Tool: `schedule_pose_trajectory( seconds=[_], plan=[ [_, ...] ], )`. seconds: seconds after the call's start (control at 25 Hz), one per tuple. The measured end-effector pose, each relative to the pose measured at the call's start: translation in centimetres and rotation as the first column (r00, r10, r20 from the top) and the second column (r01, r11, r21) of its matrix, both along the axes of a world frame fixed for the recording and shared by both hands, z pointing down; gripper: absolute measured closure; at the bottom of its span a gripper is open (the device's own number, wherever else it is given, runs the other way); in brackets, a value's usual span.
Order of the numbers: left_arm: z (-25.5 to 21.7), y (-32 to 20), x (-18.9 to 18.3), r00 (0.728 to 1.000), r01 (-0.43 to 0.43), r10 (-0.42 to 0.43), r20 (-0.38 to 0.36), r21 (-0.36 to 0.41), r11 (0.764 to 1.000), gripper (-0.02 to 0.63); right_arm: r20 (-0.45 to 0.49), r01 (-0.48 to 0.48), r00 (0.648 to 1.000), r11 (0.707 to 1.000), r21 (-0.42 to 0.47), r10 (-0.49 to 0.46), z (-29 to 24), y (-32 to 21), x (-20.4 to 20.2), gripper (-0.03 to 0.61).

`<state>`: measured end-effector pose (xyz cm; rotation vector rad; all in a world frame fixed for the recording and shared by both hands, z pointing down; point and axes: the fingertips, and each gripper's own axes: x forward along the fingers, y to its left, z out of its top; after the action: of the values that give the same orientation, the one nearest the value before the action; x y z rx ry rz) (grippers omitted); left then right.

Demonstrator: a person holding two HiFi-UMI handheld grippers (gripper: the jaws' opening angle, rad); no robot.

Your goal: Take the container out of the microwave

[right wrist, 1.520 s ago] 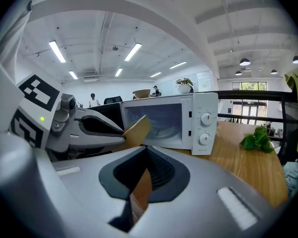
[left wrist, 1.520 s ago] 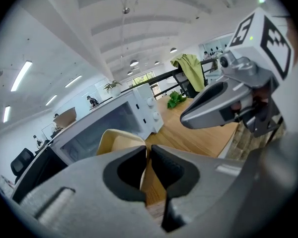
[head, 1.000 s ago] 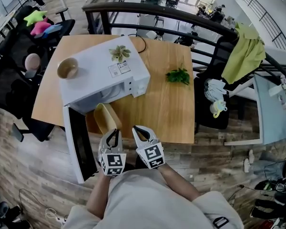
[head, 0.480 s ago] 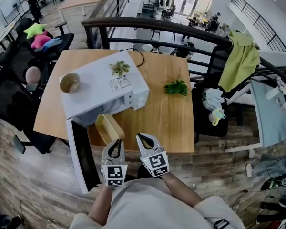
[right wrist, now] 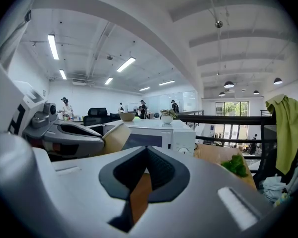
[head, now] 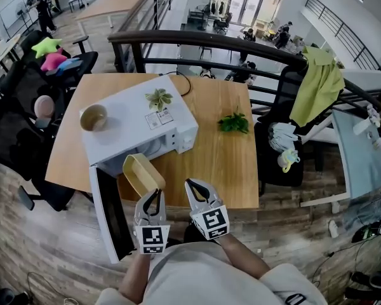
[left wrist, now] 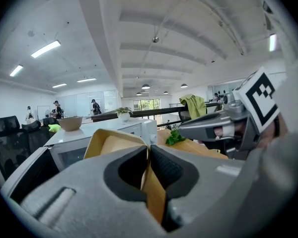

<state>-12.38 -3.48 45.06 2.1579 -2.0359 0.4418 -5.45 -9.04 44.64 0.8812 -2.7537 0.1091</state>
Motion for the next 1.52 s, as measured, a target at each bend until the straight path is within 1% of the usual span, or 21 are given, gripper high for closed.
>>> schedule_pose_trajectory(
  seconds=[0.32,0.64,1.0,1.2,1.52],
  plan=[
    [-1.8,-0.5,-0.6,0.999,0.0,-0.001,0.041,0.025,1.0,0.592,0.016,0.003,1.0,1.0,0.02,-0.003,-1.0,0.0,0.1,0.568],
    [-3.1,-1.0,-0.8,0.999,-0.004,0.002,0.053,0.051,0.999,0.594,0.036,-0.011,0.999,0.999,0.035,0.01,-2.0,-0.3,0.4,0.568],
    [-3.8,-1.5,-0.7,0.998,-0.011,0.007,0.061,0.066,0.998,0.594,0.032,-0.008,0.999,0.999,0.041,0.007,-2.2,-0.3,0.4,0.568],
    [-4.0,-1.6,-0.5,0.998,-0.013,0.009,0.066,0.068,0.998,0.594,0.048,-0.011,0.999,0.999,0.049,0.008,-2.8,-0.4,0.4,0.568],
    [-3.9,-1.8,-0.9,0.998,-0.008,0.003,0.064,0.068,0.998,0.594,0.047,-0.004,0.999,0.998,0.063,0.001,-3.1,-0.5,0.1,0.568]
  ],
)
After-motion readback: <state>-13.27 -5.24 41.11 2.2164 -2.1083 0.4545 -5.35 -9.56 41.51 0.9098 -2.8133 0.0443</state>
